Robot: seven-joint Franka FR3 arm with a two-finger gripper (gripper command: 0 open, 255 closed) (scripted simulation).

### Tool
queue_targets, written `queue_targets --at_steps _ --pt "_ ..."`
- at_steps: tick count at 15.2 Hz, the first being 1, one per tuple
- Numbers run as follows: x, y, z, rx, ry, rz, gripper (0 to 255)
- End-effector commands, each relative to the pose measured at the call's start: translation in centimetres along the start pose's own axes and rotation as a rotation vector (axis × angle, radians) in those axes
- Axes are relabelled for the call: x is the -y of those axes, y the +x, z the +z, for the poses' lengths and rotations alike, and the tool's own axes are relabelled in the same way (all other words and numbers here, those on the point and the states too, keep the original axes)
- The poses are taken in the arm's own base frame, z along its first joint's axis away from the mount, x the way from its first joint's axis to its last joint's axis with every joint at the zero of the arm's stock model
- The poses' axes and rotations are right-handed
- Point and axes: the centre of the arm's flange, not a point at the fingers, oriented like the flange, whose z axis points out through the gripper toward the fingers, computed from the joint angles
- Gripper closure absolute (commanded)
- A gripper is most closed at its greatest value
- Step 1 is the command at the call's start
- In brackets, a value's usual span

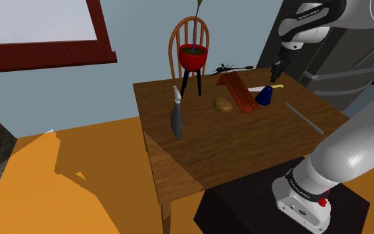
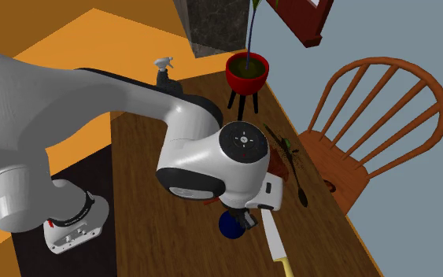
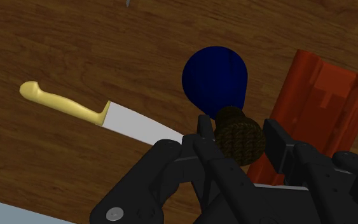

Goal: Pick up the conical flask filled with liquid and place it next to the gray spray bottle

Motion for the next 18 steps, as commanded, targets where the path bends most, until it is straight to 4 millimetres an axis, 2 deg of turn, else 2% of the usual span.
queue_targets --at_steps 1,8,18 --pt "0.0 0.0 0.0 0.000 0.000 0.000 255" --pt "0.0 0.0 0.0 0.000 0.000 0.000 255" --pt "-0.1 0.0 -5.3 0.000 0.000 0.000 255"
